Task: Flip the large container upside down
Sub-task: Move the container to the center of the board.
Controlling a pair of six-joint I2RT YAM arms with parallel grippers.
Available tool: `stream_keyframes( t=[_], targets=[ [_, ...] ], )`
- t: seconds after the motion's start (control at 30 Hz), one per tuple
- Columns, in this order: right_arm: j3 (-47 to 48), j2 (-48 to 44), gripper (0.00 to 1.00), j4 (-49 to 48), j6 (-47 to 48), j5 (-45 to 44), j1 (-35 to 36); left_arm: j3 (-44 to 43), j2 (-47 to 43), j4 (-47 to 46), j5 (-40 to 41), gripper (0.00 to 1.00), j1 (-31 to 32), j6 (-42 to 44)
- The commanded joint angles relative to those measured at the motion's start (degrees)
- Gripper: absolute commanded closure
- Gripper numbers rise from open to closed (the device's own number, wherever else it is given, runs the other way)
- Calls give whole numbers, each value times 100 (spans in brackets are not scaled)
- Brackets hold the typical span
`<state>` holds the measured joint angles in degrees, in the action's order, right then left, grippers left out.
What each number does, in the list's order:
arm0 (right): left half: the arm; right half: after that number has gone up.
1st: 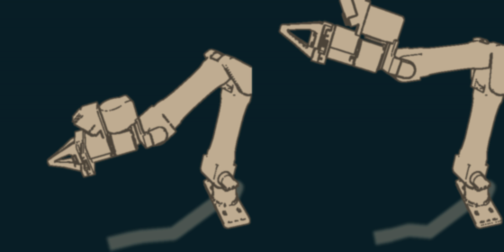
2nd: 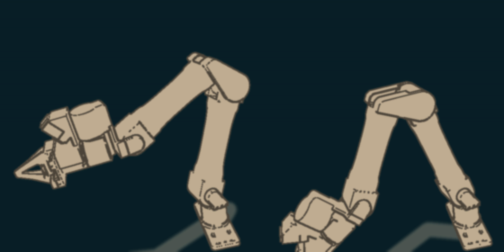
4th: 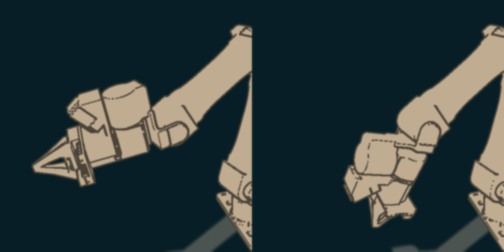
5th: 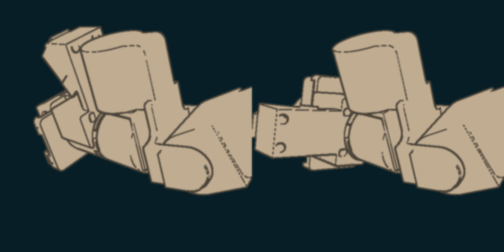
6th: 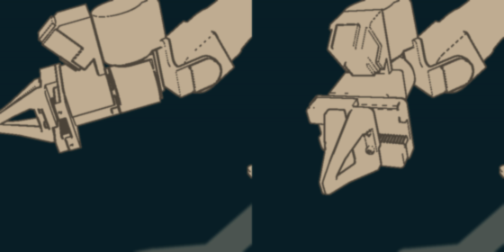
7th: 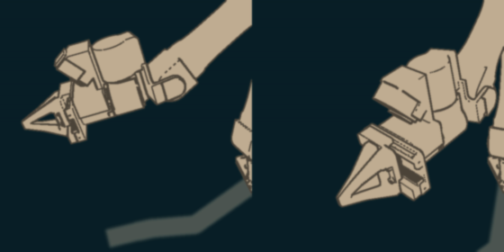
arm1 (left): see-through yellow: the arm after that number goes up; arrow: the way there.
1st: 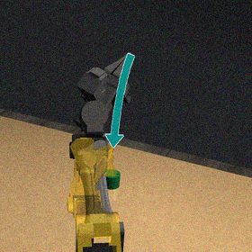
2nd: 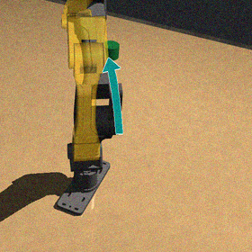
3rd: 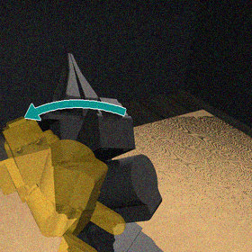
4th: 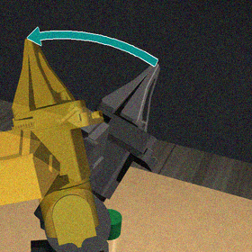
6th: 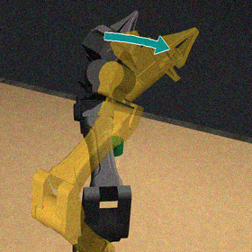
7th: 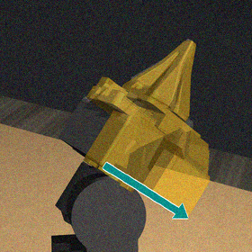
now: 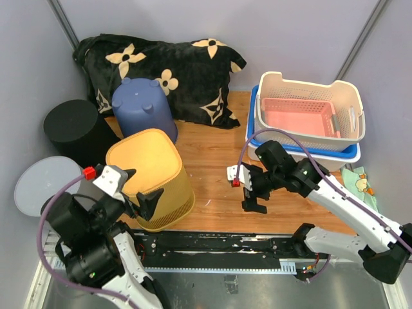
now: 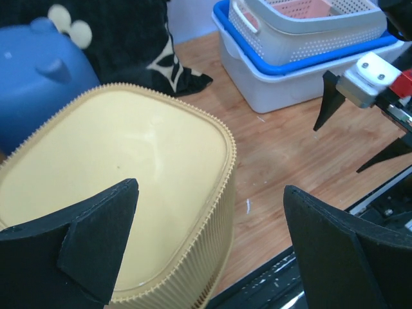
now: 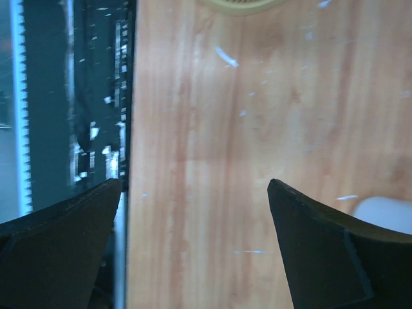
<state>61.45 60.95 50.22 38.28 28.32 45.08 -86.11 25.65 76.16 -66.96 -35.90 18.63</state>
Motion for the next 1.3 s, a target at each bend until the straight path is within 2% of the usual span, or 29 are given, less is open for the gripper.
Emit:
stream_keyframes(
  t=[0.0, 0.1, 0.27, 0.4, 0.5, 0.7, 0.9, 1.0, 1.17, 1.27],
  targets=[
    [-179, 223, 0, -240, -409, 473, -27, 594, -245, 180, -575, 1, -362, -140],
    [293, 667, 0, -1078, -900, 113, 111, 380, -182, 180, -449, 1, -363, -237],
    [782, 1433, 0, -2483, -1537, 48, 469, 182, -162, 182, -237, 1, -361, -326],
    [1118, 2050, 0, -2892, -1888, 527, 682, 146, -81, 161, 17, 1, -363, -398],
    [1236, 2297, 0, -2905, -1816, 643, 1029, -8, 118, -49, 419, 1, -381, -675],
    [1422, 2669, 0, -3361, -1955, 394, 1310, -464, 657, -445, 1850, 1, -384, -937],
    [1882, 3132, 0, -3703, -2366, 309, 1417, -847, 1307, -400, 4681, 1, -383, -388],
    [2086, 3365, 0, -3783, -2431, -253, 1627, -970, 1422, -408, 5607, 1, -383, -258],
    [2440, 3731, 0, -3858, -2361, -1543, 2043, -1113, 1562, -282, 6619, 1, -383, -525],
    [2569, 3887, 0, -3879, -2307, -1939, 2200, -1324, 1751, 29, 7100, 1, -385, -675]
  ],
)
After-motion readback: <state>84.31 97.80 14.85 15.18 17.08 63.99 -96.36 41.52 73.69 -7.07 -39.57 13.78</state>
